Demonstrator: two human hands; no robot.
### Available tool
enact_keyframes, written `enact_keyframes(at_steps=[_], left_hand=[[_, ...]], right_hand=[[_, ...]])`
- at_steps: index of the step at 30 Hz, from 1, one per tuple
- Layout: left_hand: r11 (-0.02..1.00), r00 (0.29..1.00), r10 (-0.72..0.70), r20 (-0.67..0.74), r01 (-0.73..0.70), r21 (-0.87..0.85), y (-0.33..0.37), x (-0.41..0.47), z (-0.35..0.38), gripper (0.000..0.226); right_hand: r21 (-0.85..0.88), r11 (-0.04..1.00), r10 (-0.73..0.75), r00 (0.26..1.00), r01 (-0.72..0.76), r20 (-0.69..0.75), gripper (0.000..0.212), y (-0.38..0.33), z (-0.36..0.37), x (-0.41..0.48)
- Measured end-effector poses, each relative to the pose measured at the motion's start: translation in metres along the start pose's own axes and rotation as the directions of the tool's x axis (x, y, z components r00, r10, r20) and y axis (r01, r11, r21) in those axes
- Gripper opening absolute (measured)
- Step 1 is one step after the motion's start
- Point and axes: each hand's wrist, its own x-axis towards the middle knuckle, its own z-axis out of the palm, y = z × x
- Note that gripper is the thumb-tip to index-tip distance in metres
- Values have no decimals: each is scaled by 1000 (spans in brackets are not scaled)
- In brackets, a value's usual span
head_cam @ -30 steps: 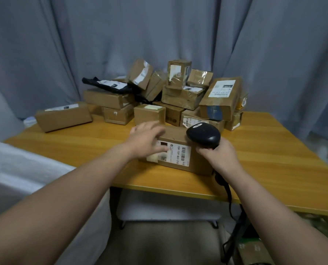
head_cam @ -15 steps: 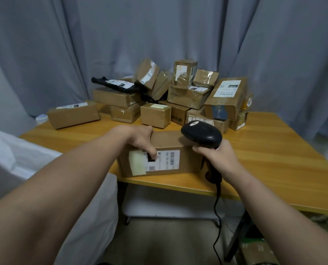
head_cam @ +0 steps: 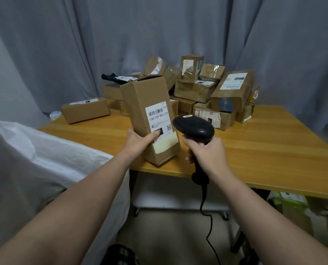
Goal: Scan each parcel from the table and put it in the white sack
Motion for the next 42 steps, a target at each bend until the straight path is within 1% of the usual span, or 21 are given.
enact_keyframes(at_steps=[4,8,12,21,23,25,27,30,32,35,39,42], left_hand=[[1000,1000,16,4,-16,9,1,-4,1,84],[1000,1000,8,18,-8,4,0,-7,2,82],[1000,1000,6,16,-6,5,1,-7,3,83],[1000,1000,20,20,-20,-5,3,-8,4,83],[999,999,33,36,-32,-29,5,-7,-1,83],[996,997,69,29,-67,-63,10,-9,-12,77],[991,995,99,-8,-99,-92,17,-13,-28,76],[982,987,107,-122,-124,-143,20,-16,-60,70],[980,973,102,-205,-134,-149,15,-20,-90,66],[983,939,84,-333,-132,-125,-5,-30,-143,70],[995,876,5,-482,-53,-86,-47,-48,-204,78],[998,830,-60,-554,59,-20,-89,-60,-229,87]], right_hand=[[12,1000,-21,1000,20,21,15,-1,-1,-10],[-76,994,-77,996,80,47,14,-5,-3,-13],[-87,992,-82,995,87,57,12,-6,-6,-13],[-39,996,-73,994,76,84,6,-4,-7,-12],[-24,995,-91,992,94,91,9,-7,-1,-11],[-7,991,-130,986,132,108,11,-14,9,-11],[35,985,-172,975,168,142,9,-24,25,-12],[87,974,-221,952,207,211,9,-40,63,-16],[118,972,-229,938,205,260,15,-48,93,-19],[128,976,-212,907,177,365,15,-49,139,-28],[123,989,-129,876,80,465,18,-34,187,-39],[60,998,-59,871,33,487,19,-16,204,-44]])
